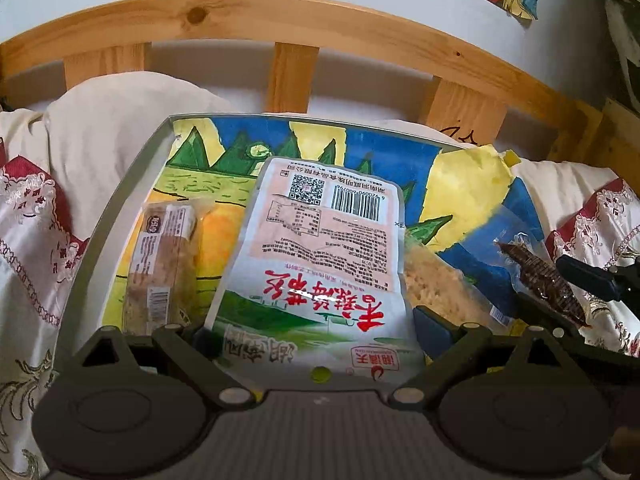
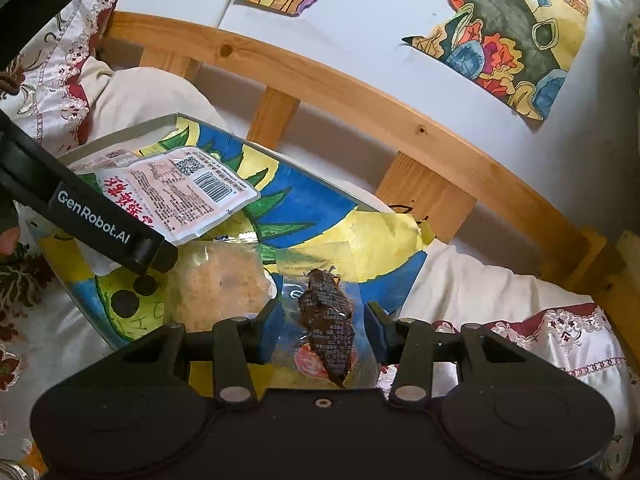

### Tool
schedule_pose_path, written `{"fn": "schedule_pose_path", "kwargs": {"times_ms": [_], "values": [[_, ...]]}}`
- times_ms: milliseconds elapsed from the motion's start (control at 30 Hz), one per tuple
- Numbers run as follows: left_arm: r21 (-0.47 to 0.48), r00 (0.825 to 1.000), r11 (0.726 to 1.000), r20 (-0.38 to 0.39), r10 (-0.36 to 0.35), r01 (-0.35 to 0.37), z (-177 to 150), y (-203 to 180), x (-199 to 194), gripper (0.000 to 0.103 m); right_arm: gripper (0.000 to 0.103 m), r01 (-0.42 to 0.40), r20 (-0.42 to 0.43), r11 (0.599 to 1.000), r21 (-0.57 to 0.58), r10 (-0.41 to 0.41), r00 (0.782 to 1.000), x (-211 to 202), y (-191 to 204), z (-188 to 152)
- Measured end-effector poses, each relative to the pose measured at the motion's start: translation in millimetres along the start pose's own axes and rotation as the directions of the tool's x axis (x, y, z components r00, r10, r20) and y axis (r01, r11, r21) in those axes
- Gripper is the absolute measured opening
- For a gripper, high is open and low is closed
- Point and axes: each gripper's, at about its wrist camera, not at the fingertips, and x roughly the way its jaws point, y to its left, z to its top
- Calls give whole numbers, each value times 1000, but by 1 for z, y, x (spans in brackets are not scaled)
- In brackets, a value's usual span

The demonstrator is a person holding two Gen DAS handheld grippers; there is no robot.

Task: Organize snacks
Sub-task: 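Lower and release the pouch with the left tool while the right tool releases the jerky on the tray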

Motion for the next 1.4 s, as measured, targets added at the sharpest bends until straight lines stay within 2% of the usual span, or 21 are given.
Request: {"fn": "schedule_pose_path", "kwargs": {"times_ms": [733, 967, 1167, 1300, 1400], "values": [[-17, 999, 1000, -39, -9, 9, 2, 1, 4, 98, 48, -2, -33, 1000, -6, 2, 999, 6, 0, -1], [-19, 999, 1000, -41, -10, 9, 3, 2, 3, 100, 66, 5, -37, 1000, -2, -5, 999, 6, -1, -2], [-30, 999, 1000, -49, -12, 11, 4, 3, 3, 102, 77, 17, -39, 1000, 2, -17, 999, 7, -3, -3], [-31, 998, 1000, -56, -2, 0, 4, 2, 1, 102, 90, 22, -40, 1000, 4, -22, 999, 8, -4, -3], [-44, 999, 999, -52, 1, -4, 5, 3, -3, 102, 96, 26, -35, 1000, 3, -26, 999, 8, -4, -4]]}}
